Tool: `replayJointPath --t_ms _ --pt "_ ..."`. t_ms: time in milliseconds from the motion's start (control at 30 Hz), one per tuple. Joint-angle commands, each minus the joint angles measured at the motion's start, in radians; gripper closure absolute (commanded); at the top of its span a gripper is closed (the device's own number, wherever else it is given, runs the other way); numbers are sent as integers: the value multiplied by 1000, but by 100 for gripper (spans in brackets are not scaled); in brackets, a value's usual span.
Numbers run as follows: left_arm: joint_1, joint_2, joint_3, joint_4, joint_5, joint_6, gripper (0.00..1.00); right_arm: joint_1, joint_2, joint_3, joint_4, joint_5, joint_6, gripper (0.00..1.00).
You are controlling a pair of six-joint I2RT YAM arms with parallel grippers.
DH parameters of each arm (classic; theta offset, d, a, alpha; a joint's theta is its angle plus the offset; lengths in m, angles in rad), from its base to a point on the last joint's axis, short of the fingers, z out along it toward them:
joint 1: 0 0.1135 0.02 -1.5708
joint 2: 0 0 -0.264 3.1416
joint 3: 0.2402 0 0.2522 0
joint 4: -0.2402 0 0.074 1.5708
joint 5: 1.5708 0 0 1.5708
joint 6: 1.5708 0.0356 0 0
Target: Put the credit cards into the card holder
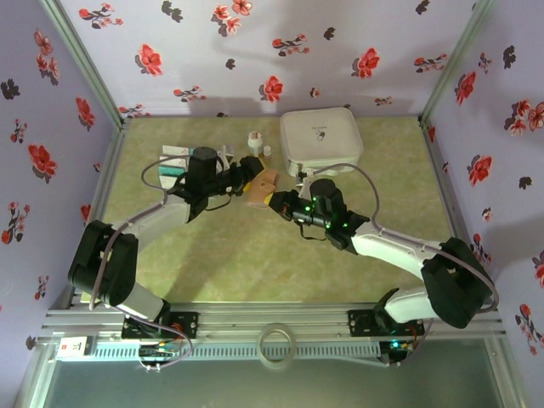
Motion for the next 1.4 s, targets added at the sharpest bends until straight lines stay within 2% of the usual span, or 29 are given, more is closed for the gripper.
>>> replayJointPath --t_ms 0,267,600,933,1367 --pt "-1 9 -15 86 45 -28 34 -1 0 -19 32 10 5 100" --pt "0 10 -24 101 47 -28 44 -10 -5 -35 35 19 7 100" --pt "-1 11 -46 119 58 -25 50 -26 -4 -52 77 19 34 100" --pt "-13 21 -53 138 69 -19 49 -29 1 -56 93 10 44 100" --pt "-33 16 -40 161 71 -9 72 -31 -1 -56 89 17 48 100"
